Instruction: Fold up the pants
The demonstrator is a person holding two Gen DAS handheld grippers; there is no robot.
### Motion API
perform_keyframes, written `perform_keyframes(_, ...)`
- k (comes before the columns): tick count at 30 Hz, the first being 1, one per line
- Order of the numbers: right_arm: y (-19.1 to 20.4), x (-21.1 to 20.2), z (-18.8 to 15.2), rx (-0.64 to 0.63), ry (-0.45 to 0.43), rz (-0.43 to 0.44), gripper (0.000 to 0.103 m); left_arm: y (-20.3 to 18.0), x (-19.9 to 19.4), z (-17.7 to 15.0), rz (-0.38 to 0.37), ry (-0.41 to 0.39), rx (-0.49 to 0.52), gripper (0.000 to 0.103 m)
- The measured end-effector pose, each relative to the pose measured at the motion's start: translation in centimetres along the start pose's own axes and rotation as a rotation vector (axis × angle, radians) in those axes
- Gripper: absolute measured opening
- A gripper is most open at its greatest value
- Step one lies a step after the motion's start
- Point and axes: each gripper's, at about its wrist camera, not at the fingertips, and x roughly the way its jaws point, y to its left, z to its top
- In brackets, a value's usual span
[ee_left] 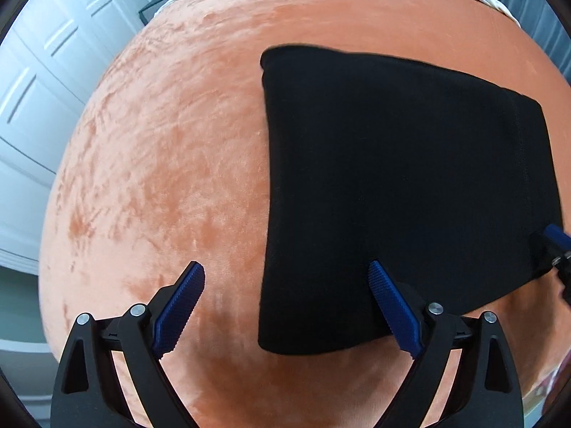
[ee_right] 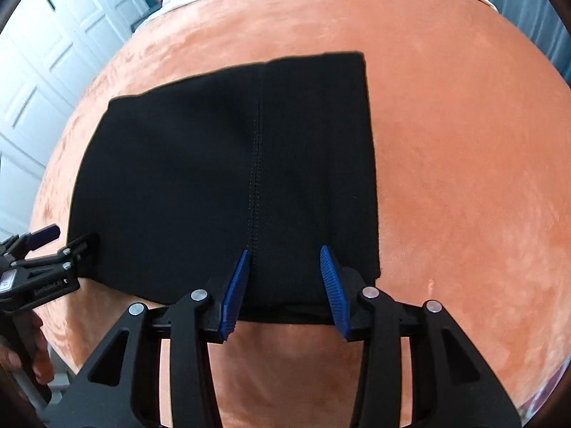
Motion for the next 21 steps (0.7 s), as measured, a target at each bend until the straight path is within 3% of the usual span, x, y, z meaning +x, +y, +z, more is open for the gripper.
perform_keyframes(3, 0.1, -3.1, 0.0, 0.028, -0.056, 0.016, 0.044, -0.4, -1.5, -0.2, 0.021, -0.032, 0.029, 0.09)
perform_keyframes(4, 0.0, -3.8, -0.1, 0.038, -0.066, 0.02, 0.063, -0.3, -1.9, -0.3, 0.012, -0.036, 0.029, 0.09)
perform_keyframes(6, -0.8, -5.4, -0.6, 0.069, -0.102, 0.001, 0.09, -0.1, -2.4, -0.5, -0.006, -0.03, 0.022, 0.09)
perform_keyframes(11, -2.2, -6.8, -2.1, 0.115, -0.11, -0.019, 0.091, 0.2, -4.1, -1.1, -0.048, -0.031, 0.0, 0.09)
perform_keyframes(21, -1.4, -7.6, -3.9, 0.128, -0.097, 0.002, 0.092, 0.1, -7.1, -2.4, -0.045, -0.063, -0.013, 0.091)
